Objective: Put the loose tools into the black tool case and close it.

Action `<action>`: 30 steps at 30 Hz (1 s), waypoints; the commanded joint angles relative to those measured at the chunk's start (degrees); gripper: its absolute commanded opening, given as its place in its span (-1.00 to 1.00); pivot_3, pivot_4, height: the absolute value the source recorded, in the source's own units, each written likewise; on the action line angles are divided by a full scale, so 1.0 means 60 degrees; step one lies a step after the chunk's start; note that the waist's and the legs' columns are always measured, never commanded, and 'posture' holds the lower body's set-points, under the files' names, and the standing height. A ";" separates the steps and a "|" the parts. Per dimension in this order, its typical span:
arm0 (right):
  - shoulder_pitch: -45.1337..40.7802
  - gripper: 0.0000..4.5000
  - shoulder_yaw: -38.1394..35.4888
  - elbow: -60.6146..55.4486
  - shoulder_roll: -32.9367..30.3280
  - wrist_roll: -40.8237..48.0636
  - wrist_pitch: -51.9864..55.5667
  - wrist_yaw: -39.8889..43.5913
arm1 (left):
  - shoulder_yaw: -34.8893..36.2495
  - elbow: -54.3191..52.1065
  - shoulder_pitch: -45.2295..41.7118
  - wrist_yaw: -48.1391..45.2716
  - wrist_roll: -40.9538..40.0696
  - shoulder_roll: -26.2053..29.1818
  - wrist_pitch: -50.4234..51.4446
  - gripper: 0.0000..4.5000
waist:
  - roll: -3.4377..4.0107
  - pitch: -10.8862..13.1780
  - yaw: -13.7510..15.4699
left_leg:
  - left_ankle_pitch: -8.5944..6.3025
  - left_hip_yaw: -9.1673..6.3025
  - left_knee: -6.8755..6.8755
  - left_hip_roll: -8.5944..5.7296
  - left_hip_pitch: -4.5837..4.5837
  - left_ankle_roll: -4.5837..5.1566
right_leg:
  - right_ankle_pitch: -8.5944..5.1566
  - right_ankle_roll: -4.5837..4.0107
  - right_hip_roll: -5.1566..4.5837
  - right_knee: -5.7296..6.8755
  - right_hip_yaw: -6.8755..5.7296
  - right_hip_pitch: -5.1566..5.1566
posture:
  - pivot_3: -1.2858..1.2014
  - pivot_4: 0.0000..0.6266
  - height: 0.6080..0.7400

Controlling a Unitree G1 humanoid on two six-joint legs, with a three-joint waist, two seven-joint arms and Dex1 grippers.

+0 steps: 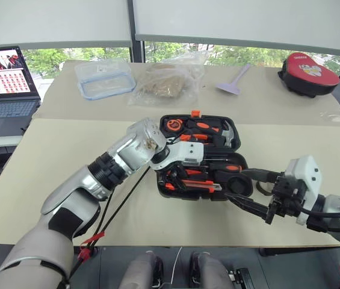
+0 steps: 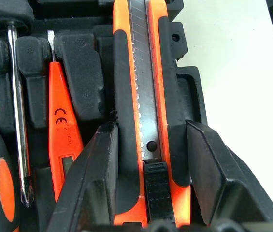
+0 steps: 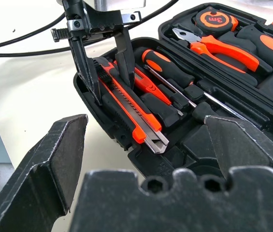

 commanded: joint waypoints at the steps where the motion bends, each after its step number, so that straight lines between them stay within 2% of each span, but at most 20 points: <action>1: -0.0043 1.00 -0.0094 -0.0102 0.0104 -0.0037 -0.0286 -0.0013 | -0.0177 0.0191 0.0140 0.0259 0.0278 -0.0134 -0.0109 0.25 | 0.0001 0.0000 -0.0003 | 0.0000 0.0000 0.0002 0.0000 0.0000 0.0000 | 0.0000 0.0000 0.0000 0.0000 0.0000 0.0001 | 0.03 -0.52 0.83; 6: -0.0100 1.00 -0.0026 -0.0075 0.0142 -0.0052 -0.0265 -0.0009 | 0.0757 0.0026 -0.0255 -0.0215 -0.0582 -0.0182 0.0603 0.98 | 0.0005 -0.0002 0.0020 | -0.0003 -0.0006 0.0015 -0.0002 -0.0002 0.0005 | 0.0002 0.0005 -0.0002 -0.0001 -0.0003 0.0006 | 0.03 -0.52 0.83; 10: -0.0120 1.00 -0.0006 -0.0006 0.0132 -0.0060 -0.0275 0.0034 | 0.1287 0.0160 -0.0400 -0.0226 -0.0963 -0.0094 0.0600 0.98 | 0.0005 -0.0003 0.0005 | -0.0004 -0.0007 0.0039 0.0000 -0.0039 0.0006 | 0.0004 0.0007 0.0001 0.0013 -0.0003 -0.0029 | 0.03 -0.52 0.83; 14: -0.0168 1.00 0.0059 0.0051 0.0119 -0.0059 -0.0278 0.0064 | 0.1507 0.0355 -0.0165 -0.0095 -0.0999 -0.0041 -0.0018 0.51 | 0.0005 -0.0003 0.0011 | -0.0004 -0.0009 0.0051 -0.0003 -0.0046 0.0006 | 0.0005 0.0010 0.0004 0.0016 -0.0008 -0.0029 | 0.03 -0.52 0.83; 23: -0.0323 1.00 0.0125 0.0085 -0.0011 -0.0066 -0.0216 0.0169 | 0.1151 0.0288 0.0295 -0.0039 -0.0588 0.0163 -0.1056 -0.99 | 0.0006 -0.0003 0.0008 | -0.0004 -0.0009 0.0055 -0.0005 -0.0048 0.0005 | 0.0009 0.0015 0.0007 0.0014 -0.0010 -0.0029 | 0.03 -0.52 0.83; 30: -0.0519 1.00 0.0315 0.0074 0.0025 -0.0043 -0.0140 0.0170 | 0.0324 0.0428 0.0864 0.0538 0.0522 0.0205 -0.2202 -0.99 | 0.0007 -0.0004 0.0007 | -0.0004 -0.0009 0.0057 -0.0006 -0.0024 0.0004 | 0.0010 0.0015 0.0008 0.0008 -0.0013 0.0001 | 0.03 -0.52 0.83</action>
